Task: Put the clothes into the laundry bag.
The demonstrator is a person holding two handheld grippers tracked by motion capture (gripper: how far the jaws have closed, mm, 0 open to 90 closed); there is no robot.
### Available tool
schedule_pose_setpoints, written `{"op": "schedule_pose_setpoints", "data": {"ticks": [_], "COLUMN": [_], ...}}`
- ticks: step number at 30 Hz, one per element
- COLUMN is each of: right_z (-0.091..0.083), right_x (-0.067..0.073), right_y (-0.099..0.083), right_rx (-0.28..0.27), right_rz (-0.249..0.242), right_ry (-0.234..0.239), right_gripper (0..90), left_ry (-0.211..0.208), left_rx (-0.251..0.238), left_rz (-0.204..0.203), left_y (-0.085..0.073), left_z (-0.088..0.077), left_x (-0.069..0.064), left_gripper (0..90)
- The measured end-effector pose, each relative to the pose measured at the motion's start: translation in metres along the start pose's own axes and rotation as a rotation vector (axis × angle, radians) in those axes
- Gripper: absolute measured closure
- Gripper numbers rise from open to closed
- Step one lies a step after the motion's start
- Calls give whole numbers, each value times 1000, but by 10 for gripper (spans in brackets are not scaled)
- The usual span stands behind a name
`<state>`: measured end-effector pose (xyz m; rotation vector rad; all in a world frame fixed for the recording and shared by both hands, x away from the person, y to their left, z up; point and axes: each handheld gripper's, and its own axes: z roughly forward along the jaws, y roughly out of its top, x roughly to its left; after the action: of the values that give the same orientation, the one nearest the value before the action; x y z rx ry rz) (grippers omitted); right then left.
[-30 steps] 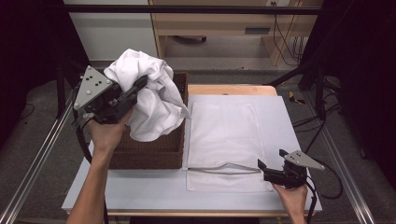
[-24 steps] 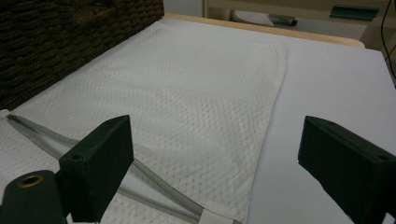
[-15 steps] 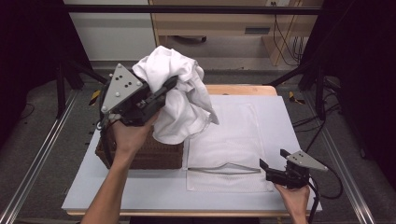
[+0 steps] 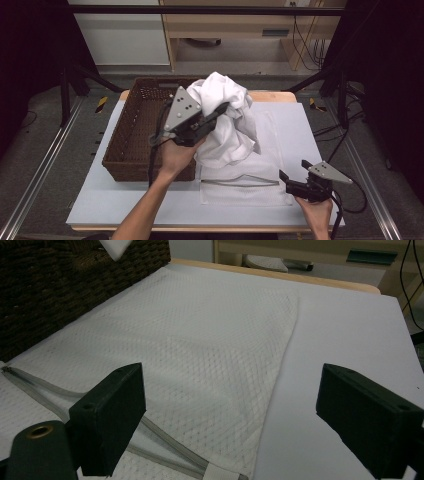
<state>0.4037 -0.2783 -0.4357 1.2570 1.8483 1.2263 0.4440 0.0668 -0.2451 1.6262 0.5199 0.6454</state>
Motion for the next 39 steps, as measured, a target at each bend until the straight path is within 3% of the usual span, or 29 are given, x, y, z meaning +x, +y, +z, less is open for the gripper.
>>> {"op": "schedule_pose_setpoints", "data": {"ticks": [10, 18, 21, 25, 33, 37, 39], "right_z": [1, -1, -1, -1, 0, 0, 0], "right_x": [-2, -4, -5, -6, -9, -10, -11], "right_y": [-2, -2, -3, -4, -7, -7, -8], "right_rx": [9, 4, 11, 16, 23, 24, 25], "right_rz": [3, 12, 9, 14, 19, 22, 25], "right_ry": [-6, -4, -9, -10, -16, -19, -19], "right_gripper": [134, 146, 149, 160, 180, 181, 182], "left_ry": [-68, -93, -108, -133, -157, -159, -162], "left_rx": [86, 157, 169, 215, 299, 328, 369], "left_rz": [-26, -15, -34, -80, -92, -92, -99], "left_y": [-41, -75, -84, -107, -142, -151, -158], "left_z": [46, 75, 81, 97, 120, 126, 132], "left_x": [-25, -41, -42, -44, -53, -56, -57], "left_gripper": [785, 784, 782, 780, 761, 716, 672]}}
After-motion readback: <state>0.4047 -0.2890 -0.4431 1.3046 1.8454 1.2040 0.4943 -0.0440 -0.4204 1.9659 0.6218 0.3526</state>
